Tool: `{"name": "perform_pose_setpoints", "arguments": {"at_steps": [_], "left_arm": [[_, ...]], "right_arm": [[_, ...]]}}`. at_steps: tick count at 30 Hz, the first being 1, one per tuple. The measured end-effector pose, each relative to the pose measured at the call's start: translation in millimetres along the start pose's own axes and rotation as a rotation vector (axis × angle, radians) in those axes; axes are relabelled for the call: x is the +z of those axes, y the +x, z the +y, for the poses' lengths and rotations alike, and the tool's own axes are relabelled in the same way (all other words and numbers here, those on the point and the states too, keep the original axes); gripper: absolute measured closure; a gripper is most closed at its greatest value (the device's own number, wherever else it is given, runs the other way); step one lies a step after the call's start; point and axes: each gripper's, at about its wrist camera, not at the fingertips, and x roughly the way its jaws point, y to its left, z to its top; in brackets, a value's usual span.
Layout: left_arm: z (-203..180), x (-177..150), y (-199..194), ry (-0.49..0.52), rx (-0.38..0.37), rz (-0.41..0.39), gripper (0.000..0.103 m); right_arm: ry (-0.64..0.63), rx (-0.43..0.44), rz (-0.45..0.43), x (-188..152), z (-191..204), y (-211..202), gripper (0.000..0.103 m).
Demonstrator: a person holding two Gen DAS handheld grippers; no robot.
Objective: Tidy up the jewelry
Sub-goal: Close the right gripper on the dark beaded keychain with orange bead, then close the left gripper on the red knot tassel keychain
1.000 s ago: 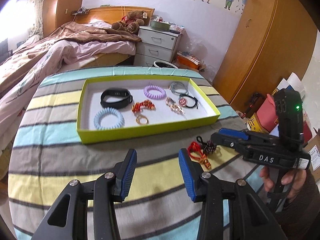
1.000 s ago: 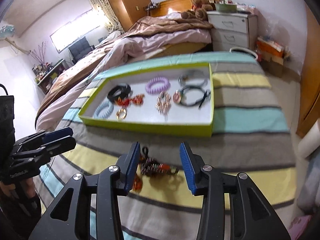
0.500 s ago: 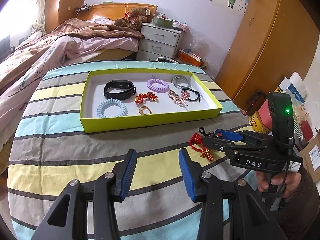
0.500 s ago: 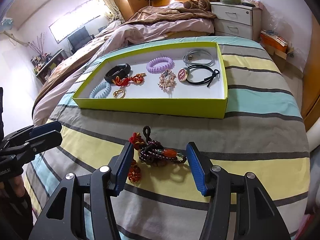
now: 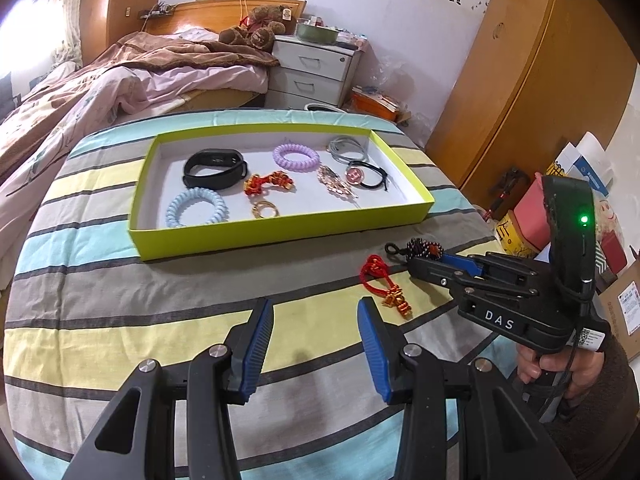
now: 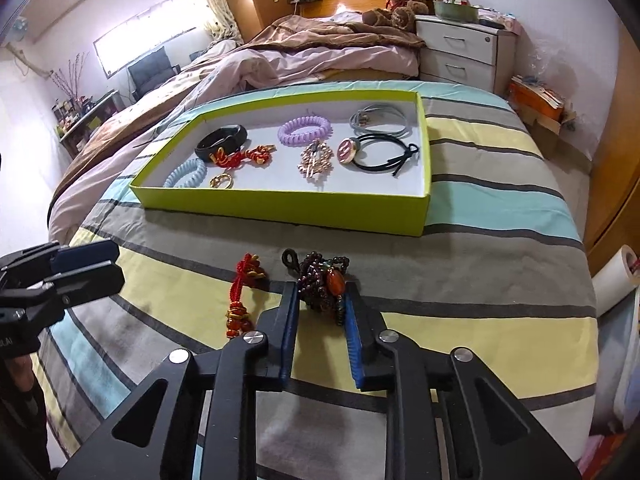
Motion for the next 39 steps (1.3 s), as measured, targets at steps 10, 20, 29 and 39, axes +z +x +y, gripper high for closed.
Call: {"name": "perform_pose_setpoints", "arguments": {"at_steps": [10, 20, 29, 39], "left_arm": [[-33.8, 3.2, 31.9, 0.005, -0.062, 0.05, 0.056], [-62.0, 11.9, 62.2, 0.032, 0.071, 0.062, 0.055], [-64.9, 9.5, 71.9, 0.062, 0.151, 0.063, 0.056], [-64.1, 8.5, 69.8, 0.07, 0.152, 0.057, 0.079]], "right_arm": [[0.037, -0.02, -0.069, -3.9, -12.3, -32.7, 0.082], [0.045, -0.041, -0.107, -18.4, -20.1, -54.9, 0.082], [0.059, -0.031, -0.127, -21.5, -24.5, -60.3, 0.082], [0.055, -0.031, -0.131, -21.3, -21.1, -61.2, 0.082]]}}
